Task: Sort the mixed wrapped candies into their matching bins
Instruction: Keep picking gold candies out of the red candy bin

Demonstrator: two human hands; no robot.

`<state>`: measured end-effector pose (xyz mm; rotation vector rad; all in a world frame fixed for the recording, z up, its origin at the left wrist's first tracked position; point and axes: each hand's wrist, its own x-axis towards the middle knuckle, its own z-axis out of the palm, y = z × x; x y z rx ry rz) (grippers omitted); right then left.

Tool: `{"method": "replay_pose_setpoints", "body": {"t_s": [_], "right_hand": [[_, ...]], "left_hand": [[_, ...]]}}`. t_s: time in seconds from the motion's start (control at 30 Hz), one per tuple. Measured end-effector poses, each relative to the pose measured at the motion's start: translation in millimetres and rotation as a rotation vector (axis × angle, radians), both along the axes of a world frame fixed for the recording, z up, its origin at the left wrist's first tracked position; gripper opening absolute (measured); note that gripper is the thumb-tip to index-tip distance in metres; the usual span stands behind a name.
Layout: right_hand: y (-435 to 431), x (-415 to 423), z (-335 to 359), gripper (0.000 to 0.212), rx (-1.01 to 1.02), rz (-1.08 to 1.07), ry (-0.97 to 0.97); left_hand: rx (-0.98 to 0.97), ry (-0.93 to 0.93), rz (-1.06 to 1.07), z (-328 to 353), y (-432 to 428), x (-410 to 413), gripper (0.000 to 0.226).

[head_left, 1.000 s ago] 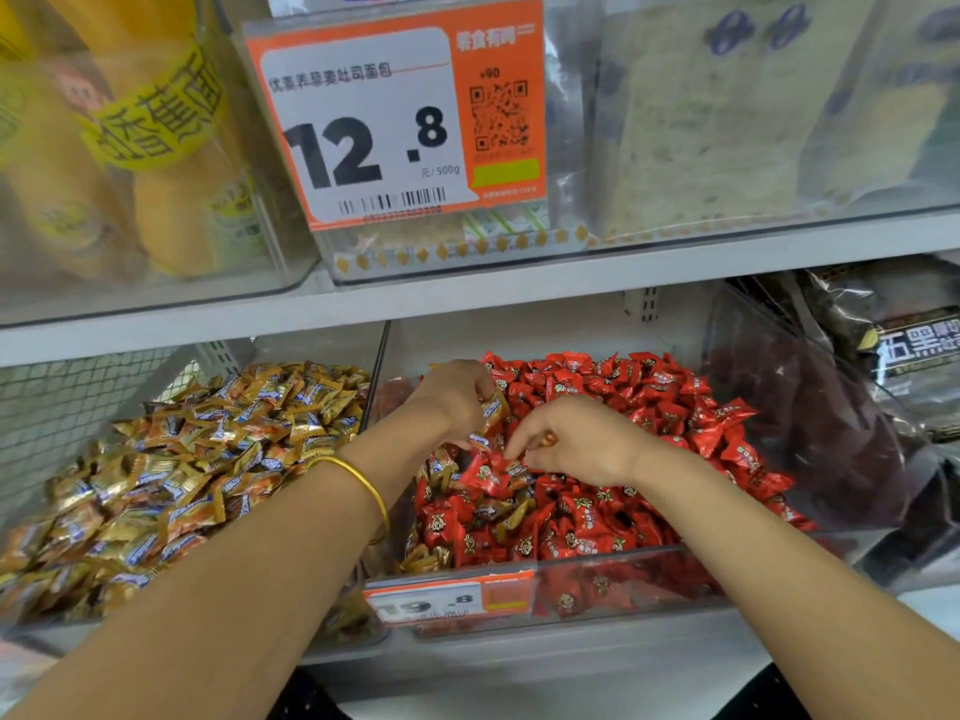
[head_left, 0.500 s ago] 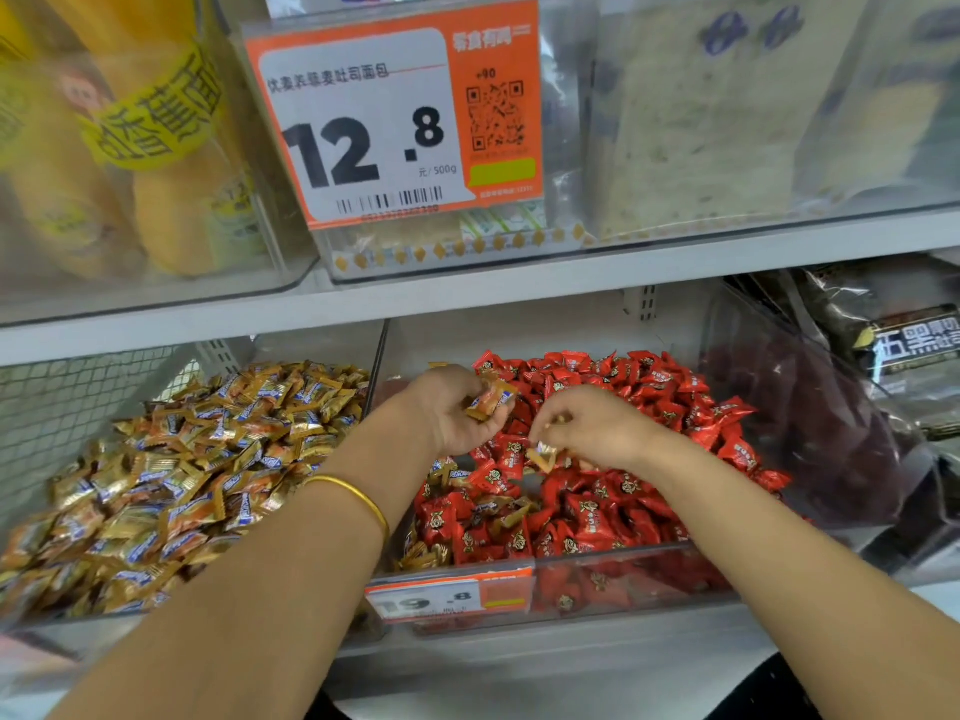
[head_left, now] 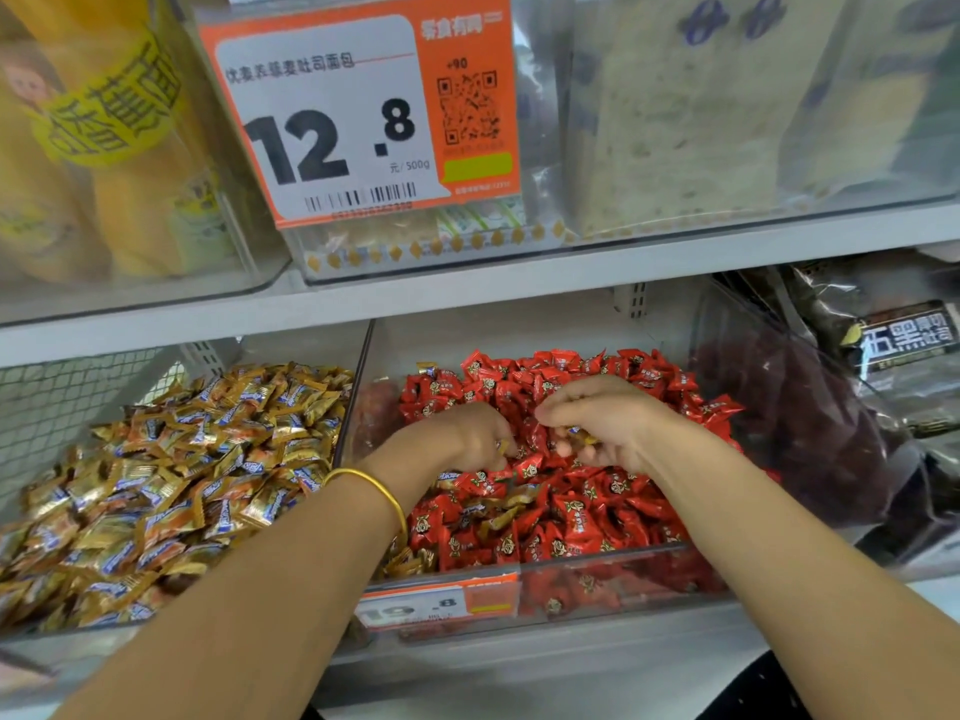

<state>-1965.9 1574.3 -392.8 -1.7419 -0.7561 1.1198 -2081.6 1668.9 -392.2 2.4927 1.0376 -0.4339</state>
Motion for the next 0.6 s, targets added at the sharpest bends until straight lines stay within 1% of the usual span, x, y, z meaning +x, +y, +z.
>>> {"method": "replay_pose_setpoints", "body": {"t_s": [0.1,0.17,0.27,0.33,0.4,0.53,0.6], "right_hand": [[3,-1,-5,0.009,0.039,0.161,-0.346],[6,-6,-8,0.015,0.061,0.346,-0.532],[10,-15,-16,0.026,-0.06,0.599,-0.702],[11,-17,-20,0.031,-0.166,0.702,-0.819],[11,-16,-20,0.03,-0.22,0.717,-0.895],[11,-13,-20,0.022,-0.249,0.626,-0.949],[10,-11,-20,0.018,-0.229,0.578,-0.952]], "left_hand": [[0.15,0.064,-0.056,-8,6,-1,0.042],[0.212,0.096,-0.04,-12,8,0,0.035],[0.267,0.115,0.003,-16,7,1,0.035],[0.326,0.135,-0.005,-17,7,1,0.034],[0.343,0.116,-0.022,-19,8,0,0.033],[0.199,0.03,-0.063,-24,9,-1,0.046],[0.227,0.038,-0.045,-27,6,0,0.045]]}}
